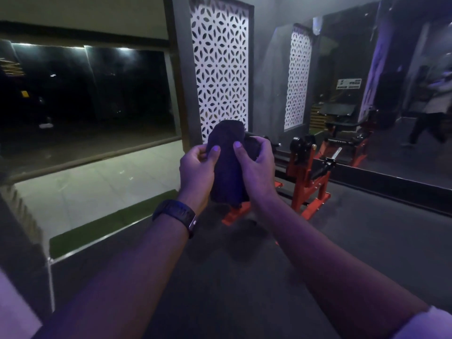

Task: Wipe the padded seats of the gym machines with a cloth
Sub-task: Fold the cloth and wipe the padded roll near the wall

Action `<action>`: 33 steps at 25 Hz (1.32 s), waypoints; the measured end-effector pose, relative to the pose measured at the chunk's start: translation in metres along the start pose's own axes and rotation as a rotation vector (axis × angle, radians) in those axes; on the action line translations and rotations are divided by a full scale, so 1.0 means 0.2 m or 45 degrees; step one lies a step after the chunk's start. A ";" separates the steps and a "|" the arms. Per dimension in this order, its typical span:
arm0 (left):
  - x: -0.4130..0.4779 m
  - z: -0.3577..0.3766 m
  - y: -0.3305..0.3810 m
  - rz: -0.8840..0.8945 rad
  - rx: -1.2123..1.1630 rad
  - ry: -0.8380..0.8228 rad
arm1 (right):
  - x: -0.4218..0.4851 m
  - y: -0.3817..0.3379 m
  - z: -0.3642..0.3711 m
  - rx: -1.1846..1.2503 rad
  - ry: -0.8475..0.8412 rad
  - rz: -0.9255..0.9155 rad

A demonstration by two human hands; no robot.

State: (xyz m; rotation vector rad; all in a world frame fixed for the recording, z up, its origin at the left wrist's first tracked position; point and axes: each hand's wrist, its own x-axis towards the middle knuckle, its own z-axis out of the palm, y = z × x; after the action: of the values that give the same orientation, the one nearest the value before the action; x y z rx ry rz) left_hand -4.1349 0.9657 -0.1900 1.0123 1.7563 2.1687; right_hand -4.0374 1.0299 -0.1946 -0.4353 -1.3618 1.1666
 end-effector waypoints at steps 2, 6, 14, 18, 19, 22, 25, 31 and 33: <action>0.42 0.01 -0.13 -0.015 0.006 -0.004 | 0.27 0.20 0.21 -0.009 -0.025 -0.013; 1.07 0.06 -0.44 -0.054 0.017 -0.031 | 0.75 0.69 0.53 -0.078 0.008 -0.022; 2.48 0.30 -1.23 -0.134 -0.007 -0.151 | 1.85 1.77 1.12 -0.119 0.169 0.010; 3.24 0.39 -1.56 -0.157 0.049 -0.252 | 2.41 2.21 1.43 -0.172 0.214 0.056; 3.41 0.40 -1.66 -0.152 0.067 -0.284 | 2.53 2.33 1.50 -0.185 0.229 0.065; 3.95 0.43 -1.99 -0.088 0.170 -0.382 | 2.89 2.76 1.72 -0.240 0.292 0.081; 4.46 0.46 -2.33 -0.056 0.249 -0.519 | 3.18 3.16 1.94 -0.252 0.391 0.070; 5.41 0.61 -2.83 0.025 0.411 -0.771 | 3.80 3.80 2.36 -0.299 0.639 0.150; 5.66 0.69 -2.98 0.072 0.413 -0.849 | 4.00 3.98 2.43 -0.331 0.726 0.143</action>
State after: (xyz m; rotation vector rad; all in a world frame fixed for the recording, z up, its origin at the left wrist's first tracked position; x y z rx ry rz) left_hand -5.0696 1.8456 -0.2826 1.6323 1.7539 1.3325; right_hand -4.9435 1.8501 -0.3157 -0.9622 -0.9930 0.8604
